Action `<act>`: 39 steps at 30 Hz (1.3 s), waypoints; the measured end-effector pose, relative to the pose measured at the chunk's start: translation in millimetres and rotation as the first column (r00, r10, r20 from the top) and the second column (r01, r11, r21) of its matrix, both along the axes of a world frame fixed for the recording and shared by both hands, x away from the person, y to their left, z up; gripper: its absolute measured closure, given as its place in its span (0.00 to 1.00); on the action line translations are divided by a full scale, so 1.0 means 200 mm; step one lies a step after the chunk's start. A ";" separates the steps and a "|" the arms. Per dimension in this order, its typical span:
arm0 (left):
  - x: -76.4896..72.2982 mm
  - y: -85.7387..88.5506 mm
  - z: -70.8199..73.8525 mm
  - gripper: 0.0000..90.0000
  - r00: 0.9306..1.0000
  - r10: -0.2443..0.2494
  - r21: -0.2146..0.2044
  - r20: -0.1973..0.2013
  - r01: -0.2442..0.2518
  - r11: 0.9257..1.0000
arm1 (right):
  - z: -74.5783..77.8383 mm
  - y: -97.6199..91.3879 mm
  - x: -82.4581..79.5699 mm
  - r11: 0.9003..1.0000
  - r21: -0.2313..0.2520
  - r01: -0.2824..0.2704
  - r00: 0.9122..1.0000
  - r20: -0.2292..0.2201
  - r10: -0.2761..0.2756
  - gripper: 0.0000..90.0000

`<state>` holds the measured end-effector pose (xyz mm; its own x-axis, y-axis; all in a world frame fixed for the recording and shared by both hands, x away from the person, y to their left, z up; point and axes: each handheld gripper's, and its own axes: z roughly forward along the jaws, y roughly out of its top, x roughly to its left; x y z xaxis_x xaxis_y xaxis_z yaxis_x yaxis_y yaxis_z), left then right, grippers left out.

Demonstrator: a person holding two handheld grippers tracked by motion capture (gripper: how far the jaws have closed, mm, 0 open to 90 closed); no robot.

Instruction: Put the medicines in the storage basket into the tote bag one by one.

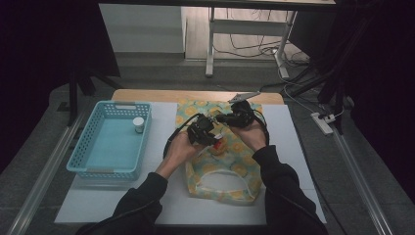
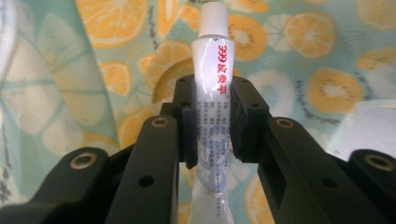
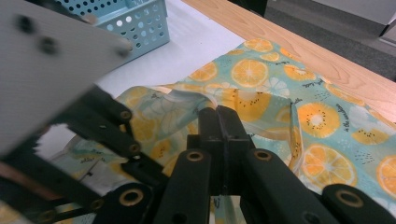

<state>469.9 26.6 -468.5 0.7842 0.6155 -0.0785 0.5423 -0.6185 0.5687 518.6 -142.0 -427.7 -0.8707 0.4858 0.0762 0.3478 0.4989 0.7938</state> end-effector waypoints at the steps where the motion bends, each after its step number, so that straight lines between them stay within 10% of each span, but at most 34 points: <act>1: 0.01 0.00 -0.01 0.83 1.000 0.006 0.004 0.001 -0.006 1.000 | 0.00 0.00 0.00 1.000 0.000 0.000 1.000 0.000 0.000 1.00; 23: 0.16 0.05 -0.14 0.81 0.993 0.116 0.021 0.009 -0.116 0.993 | -0.05 0.00 0.03 1.000 -0.018 0.026 1.000 -0.018 -0.026 1.00; 39: 0.09 0.09 -0.05 0.57 0.998 0.054 -0.064 0.024 -0.052 0.997 | -0.05 -0.01 0.03 0.999 -0.007 0.038 0.999 -0.018 -0.038 1.00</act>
